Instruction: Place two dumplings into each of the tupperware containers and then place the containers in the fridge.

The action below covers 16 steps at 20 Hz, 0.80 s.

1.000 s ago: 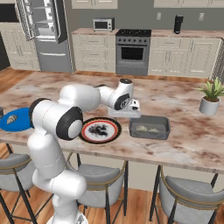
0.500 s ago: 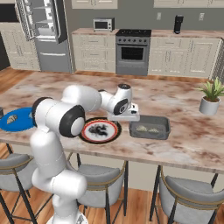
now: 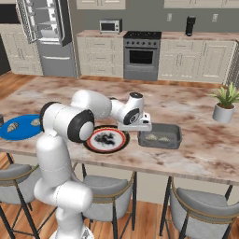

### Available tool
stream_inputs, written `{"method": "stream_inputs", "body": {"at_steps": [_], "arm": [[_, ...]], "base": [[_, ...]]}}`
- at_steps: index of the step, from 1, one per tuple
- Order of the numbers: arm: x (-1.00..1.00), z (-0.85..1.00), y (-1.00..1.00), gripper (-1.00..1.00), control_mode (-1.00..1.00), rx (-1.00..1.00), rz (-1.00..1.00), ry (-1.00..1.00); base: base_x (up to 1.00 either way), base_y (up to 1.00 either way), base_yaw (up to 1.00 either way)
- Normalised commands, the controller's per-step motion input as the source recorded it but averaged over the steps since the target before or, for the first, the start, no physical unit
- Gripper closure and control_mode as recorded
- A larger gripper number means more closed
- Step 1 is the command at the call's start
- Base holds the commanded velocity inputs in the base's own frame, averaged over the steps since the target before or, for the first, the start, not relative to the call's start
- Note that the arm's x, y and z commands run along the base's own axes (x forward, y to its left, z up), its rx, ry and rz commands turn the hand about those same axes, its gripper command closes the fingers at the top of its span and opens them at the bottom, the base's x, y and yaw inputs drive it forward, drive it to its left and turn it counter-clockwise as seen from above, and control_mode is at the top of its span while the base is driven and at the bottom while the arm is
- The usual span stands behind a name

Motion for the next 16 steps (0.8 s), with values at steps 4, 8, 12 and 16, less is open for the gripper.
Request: {"method": "stream_inputs", "body": {"at_steps": [4, 8, 12, 16], "arm": [[0.00, -0.17, 0.00, -1.00, -1.00, 0.00, 0.00, 0.02], [0.00, -0.22, 0.00, -1.00, -1.00, 0.00, 0.00, 0.01], [0.01, -0.12, 0.00, -1.00, -1.00, 0.00, 0.00, 0.01], [0.03, -0.09, 0.00, -1.00, -1.00, 0.00, 0.00, 0.01]], "base": [[0.00, 0.00, 0.00], [0.00, 0.00, 0.00], [0.00, 0.00, 0.00], [0.00, 0.00, 0.00]]}}
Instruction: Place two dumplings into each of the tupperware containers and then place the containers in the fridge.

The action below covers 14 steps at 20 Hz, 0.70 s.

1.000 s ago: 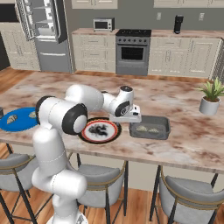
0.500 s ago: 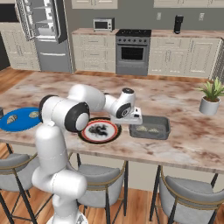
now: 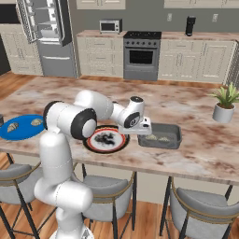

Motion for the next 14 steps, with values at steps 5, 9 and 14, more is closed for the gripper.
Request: {"method": "stream_inputs", "body": {"at_steps": [5, 9, 14], "arm": [[0.04, -0.15, 0.00, -1.00, -1.00, 0.00, 0.00, 0.01], [0.05, -0.09, 0.00, -1.00, -1.00, 0.00, 0.00, 0.00], [0.03, -0.04, 0.00, 1.00, -1.00, 0.00, 0.00, 0.00]], "base": [[0.00, 0.00, 0.00], [0.00, 0.00, 0.00], [0.00, 0.00, 0.00]]}}
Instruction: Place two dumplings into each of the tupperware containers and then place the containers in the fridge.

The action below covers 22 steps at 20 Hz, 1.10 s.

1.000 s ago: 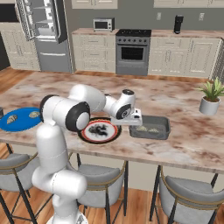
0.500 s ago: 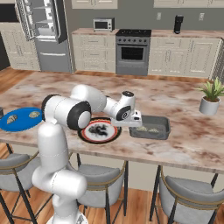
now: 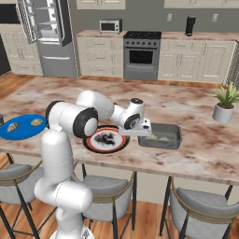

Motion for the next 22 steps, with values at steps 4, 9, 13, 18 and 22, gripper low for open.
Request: {"method": "stream_inputs", "body": {"at_steps": [4, 9, 13, 18, 22], "arm": [[0.00, 0.00, 0.00, 1.00, -1.00, 0.00, 0.00, 0.00], [0.00, 0.00, 0.00, 1.00, -1.00, 0.00, 0.00, 0.00], [0.01, 0.00, 0.00, 1.00, -1.00, 0.00, 0.00, 0.00], [0.00, 0.45, 0.00, 1.00, -1.00, 0.00, 0.02, 0.00], [0.00, 0.48, 0.00, 1.00, -1.00, 0.00, 0.12, 0.00]], "base": [[0.00, 0.00, 0.00], [0.00, 0.00, 0.00], [0.00, 0.00, 0.00], [0.00, 0.00, 0.00], [0.00, 0.00, 0.00]]}}
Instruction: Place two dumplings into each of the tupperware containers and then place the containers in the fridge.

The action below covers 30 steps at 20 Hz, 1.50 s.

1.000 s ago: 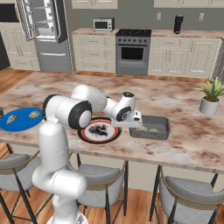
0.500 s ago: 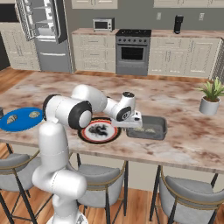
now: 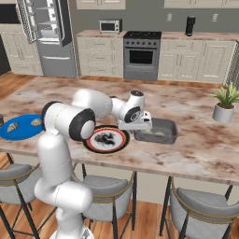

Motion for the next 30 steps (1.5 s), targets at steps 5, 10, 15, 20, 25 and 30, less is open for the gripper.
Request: {"method": "stream_inputs", "body": {"at_steps": [5, 10, 15, 20, 25, 30], "arm": [[-0.16, 0.46, 0.00, 1.00, -1.00, 0.00, 0.21, 0.00], [-0.46, 0.36, 0.15, 1.00, -1.00, -0.04, 0.33, 0.01], [-0.77, 0.14, 0.32, 1.00, -1.00, -0.06, 0.41, 0.01], [-0.83, 0.14, 0.24, 1.00, -1.00, -0.01, 0.44, 0.00], [-0.46, 0.31, 0.39, 1.00, -1.00, 0.00, 0.41, 0.00], [-0.29, 0.36, 0.21, 1.00, -1.00, 0.00, 0.37, 0.00]], "base": [[0.00, 0.00, 0.00], [0.00, 0.00, 0.00], [0.00, 0.00, 0.00], [0.00, 0.00, 0.00], [0.00, 0.00, 0.00], [0.00, 0.00, 0.00]]}}
